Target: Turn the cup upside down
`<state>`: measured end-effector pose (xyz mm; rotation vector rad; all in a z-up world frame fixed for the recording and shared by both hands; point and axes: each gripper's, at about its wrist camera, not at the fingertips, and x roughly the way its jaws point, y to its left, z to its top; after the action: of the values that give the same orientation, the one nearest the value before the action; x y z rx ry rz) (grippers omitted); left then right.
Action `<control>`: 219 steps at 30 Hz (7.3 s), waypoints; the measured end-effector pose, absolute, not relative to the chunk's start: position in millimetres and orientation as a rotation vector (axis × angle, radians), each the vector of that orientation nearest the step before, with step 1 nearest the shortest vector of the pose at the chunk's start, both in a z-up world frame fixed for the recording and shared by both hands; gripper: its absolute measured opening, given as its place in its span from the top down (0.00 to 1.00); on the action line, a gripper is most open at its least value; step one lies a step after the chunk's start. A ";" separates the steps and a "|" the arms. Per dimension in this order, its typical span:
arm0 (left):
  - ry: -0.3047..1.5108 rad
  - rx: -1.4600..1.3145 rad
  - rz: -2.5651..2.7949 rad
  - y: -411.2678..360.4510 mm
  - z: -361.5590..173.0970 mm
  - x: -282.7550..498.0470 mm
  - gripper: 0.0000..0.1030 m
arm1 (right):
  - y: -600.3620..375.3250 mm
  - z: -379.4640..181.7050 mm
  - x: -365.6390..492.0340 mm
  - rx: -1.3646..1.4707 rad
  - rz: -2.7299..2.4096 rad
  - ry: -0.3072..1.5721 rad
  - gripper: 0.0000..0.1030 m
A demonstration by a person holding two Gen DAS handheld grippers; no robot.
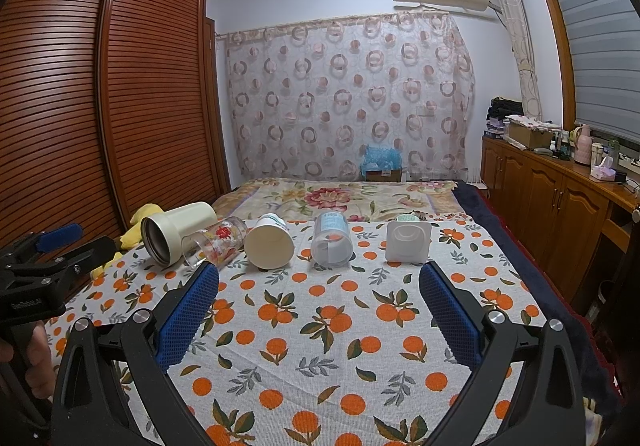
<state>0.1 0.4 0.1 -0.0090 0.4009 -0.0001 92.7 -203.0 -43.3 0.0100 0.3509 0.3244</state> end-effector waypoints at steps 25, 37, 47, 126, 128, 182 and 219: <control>0.395 -0.009 -0.001 0.3 0.2 -0.2 0.07 | -204.1 -41.0 91.2 0.009 0.324 0.350 0.02; 0.395 -0.008 -0.001 0.3 0.0 0.5 0.07 | -204.3 -40.6 90.6 0.009 0.324 0.350 0.02; 0.398 -0.008 -0.001 0.3 -0.3 1.1 0.07 | -204.2 -41.1 91.0 0.006 0.328 0.357 0.02; 1.327 0.118 -0.042 125.3 -73.2 307.1 0.30 | -72.5 -81.4 218.1 -0.142 0.661 0.685 0.15; 1.318 0.138 -0.034 122.0 -72.0 303.9 0.30 | -74.3 -80.0 215.5 -0.144 0.656 0.680 0.15; 1.115 -0.007 -0.318 -63.4 -65.3 162.4 0.30 | -227.1 -60.7 159.8 -0.026 0.362 0.596 0.15; 0.519 -0.009 -0.070 36.9 -12.0 35.1 0.07 | -133.8 -48.1 197.8 -0.041 0.433 0.776 0.15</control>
<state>35.1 36.9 -12.0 -0.0090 0.5193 -0.0700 197.8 -133.8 -48.1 -0.0415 0.7758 0.4331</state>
